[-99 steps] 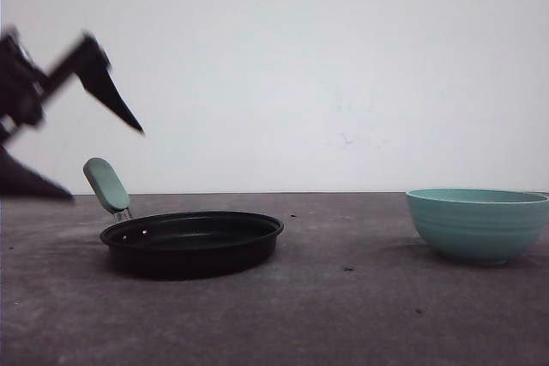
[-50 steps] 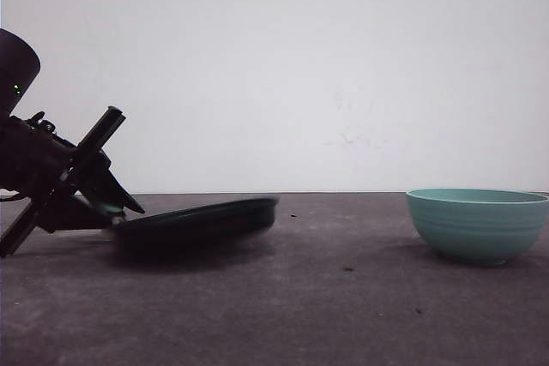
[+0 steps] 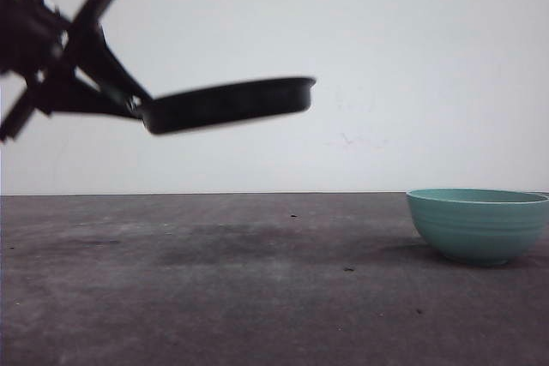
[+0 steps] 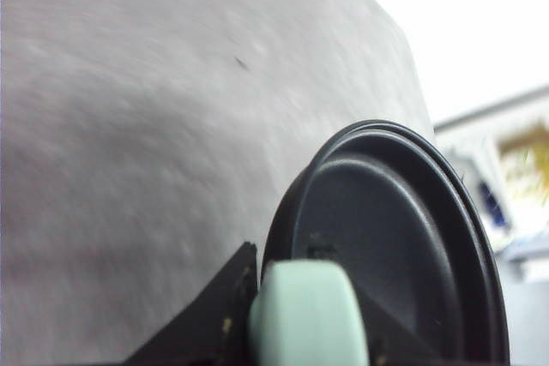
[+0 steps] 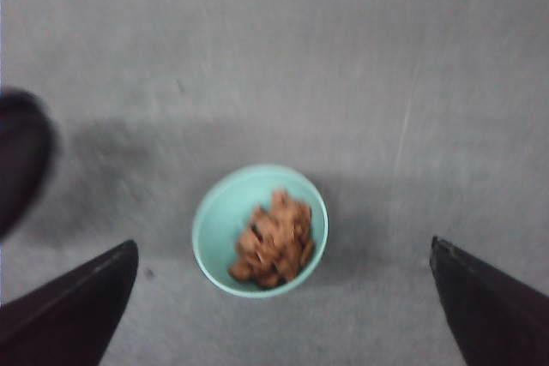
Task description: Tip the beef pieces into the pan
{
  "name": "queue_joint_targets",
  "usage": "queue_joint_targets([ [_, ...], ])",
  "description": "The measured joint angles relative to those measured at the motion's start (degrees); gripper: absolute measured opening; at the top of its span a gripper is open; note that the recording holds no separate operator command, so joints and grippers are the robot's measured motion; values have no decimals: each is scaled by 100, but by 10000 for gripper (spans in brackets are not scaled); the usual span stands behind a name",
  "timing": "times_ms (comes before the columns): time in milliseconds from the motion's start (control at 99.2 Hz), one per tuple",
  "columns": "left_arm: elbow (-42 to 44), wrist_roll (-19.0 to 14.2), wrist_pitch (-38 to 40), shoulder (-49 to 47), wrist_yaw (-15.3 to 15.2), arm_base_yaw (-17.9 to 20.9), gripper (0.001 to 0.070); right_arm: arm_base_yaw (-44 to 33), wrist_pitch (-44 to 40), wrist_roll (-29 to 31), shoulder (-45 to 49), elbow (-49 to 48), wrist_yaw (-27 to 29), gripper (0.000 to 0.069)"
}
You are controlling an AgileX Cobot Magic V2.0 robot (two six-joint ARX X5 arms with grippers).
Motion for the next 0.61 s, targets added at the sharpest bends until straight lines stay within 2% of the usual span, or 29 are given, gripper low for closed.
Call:
queue_joint_targets([
  [81, 0, 166, -595, -479, -173, -181, 52, -7, 345, -28, 754, -155, -295, 669],
  [161, 0, 260, -1036, -852, -203, -286, 52, -4, 610, -44, 1456, -175, -516, 643],
  [222, 0, 317, -1224, -1091, -219, -350, 52, -4, 841, -46, 1908, -175, -544, 593],
  [343, 0, 365, -1475, -1554, -227, -446, 52, -4, 1045, -42, 2734, -175, -540, 434],
  [403, 0, 367, -1587, -1744, -225, -461, 52, -7, 1038, -42, 3086, -175, -518, 376],
  [605, 0, 382, -1858, -2081, -225, -459, 52, -55, 1108, -35, 3770, -175, -498, 318],
])
